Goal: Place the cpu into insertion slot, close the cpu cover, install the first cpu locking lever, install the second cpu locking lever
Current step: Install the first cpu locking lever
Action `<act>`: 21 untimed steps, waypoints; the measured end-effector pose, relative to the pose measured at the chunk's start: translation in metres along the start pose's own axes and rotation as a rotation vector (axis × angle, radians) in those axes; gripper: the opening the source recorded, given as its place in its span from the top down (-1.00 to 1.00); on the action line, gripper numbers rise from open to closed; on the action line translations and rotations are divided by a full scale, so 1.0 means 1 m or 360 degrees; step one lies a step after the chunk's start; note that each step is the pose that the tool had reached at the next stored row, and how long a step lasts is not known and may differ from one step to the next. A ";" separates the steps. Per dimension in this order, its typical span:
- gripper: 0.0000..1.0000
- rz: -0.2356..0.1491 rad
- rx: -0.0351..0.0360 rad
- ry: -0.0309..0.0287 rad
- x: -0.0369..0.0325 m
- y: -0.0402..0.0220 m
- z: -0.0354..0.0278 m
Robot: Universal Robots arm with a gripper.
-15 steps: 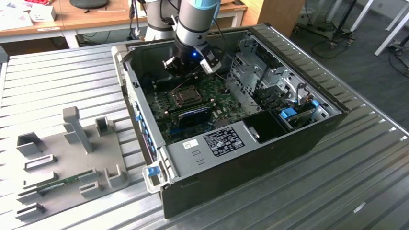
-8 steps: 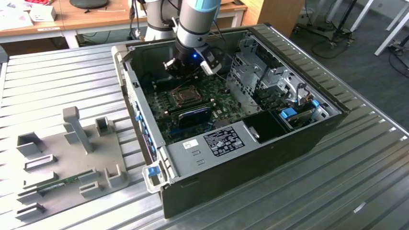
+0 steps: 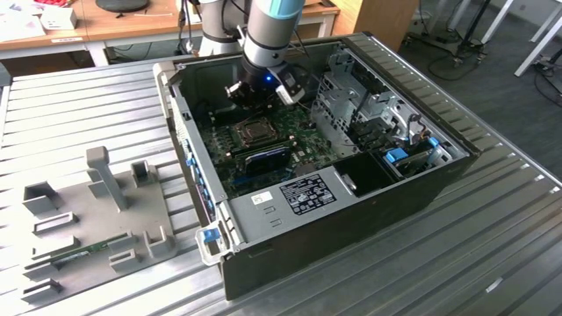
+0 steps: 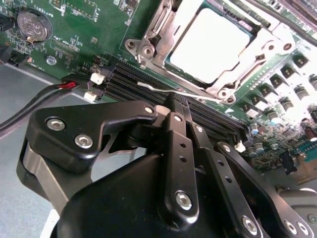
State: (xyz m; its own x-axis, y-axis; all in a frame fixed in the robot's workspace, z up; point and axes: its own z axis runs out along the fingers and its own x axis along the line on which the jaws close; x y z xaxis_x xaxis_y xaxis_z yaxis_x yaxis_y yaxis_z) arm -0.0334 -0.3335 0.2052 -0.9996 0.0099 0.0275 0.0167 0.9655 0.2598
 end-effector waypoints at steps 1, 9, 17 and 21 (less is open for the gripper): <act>0.80 0.0000 0.0000 -0.00001 -0.0002 -0.0002 0.0004; 0.80 0.0000 0.0000 0.00000 -0.0019 -0.0013 0.0040; 0.80 0.0000 0.0000 0.00000 -0.0036 -0.0024 0.0080; 0.80 0.0000 0.0000 0.00000 -0.0044 -0.0028 0.0098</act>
State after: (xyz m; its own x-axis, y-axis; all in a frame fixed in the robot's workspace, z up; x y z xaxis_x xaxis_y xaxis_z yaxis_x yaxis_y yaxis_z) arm -0.0293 -0.3337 0.1950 -0.9996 0.0100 0.0275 0.0168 0.9655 0.2597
